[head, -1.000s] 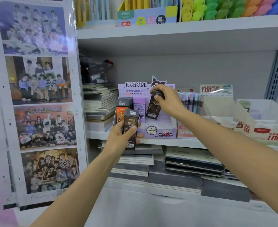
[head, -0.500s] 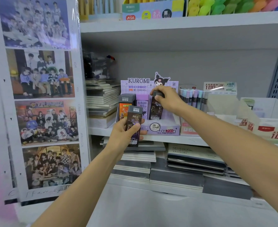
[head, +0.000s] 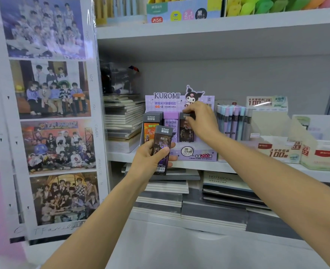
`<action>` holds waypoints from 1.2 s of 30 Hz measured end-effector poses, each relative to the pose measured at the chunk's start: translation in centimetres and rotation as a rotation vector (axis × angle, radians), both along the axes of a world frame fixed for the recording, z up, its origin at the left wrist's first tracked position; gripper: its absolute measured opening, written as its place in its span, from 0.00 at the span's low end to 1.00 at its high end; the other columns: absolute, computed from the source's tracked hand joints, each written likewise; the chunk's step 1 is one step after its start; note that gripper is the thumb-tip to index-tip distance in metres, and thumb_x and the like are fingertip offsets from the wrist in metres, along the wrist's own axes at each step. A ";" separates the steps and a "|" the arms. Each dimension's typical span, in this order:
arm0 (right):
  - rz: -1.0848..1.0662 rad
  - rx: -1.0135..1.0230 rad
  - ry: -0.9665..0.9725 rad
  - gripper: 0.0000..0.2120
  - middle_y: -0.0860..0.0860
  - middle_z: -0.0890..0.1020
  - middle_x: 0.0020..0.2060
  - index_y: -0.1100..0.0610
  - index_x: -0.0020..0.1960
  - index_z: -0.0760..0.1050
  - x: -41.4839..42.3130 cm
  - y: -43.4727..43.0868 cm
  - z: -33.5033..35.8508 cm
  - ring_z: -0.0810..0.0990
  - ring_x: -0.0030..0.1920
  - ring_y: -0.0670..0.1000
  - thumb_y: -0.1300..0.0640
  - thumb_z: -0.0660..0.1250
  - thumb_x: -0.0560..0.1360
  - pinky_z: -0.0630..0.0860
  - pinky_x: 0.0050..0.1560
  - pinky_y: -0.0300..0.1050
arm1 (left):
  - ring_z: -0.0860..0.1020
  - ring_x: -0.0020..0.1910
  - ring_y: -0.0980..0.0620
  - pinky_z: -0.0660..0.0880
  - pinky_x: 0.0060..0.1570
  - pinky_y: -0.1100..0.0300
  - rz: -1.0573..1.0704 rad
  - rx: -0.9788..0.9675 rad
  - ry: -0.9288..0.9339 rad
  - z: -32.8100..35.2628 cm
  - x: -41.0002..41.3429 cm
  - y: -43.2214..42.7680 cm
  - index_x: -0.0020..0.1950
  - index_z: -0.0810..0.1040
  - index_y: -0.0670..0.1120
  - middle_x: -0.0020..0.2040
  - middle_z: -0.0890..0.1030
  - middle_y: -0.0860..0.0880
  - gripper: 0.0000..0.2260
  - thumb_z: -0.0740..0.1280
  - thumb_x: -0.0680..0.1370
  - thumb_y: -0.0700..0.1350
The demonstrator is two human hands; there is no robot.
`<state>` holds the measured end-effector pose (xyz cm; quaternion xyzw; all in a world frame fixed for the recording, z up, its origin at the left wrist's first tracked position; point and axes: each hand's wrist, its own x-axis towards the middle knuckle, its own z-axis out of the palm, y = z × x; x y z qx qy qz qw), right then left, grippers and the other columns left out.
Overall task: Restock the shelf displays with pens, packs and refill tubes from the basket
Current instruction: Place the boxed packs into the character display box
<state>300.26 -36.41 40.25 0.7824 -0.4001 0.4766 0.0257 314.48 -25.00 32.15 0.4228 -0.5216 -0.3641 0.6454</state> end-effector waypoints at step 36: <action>0.150 0.068 0.055 0.11 0.55 0.83 0.52 0.59 0.60 0.78 -3.5 1.5 1.2 0.77 0.49 0.50 0.61 0.66 0.78 0.69 0.50 0.39 | 0.70 0.66 0.48 0.61 0.72 0.49 0.586 -0.348 -1.468 -2.3 -2.3 0.4 0.76 0.62 0.48 0.65 0.74 0.50 0.29 0.67 0.76 0.49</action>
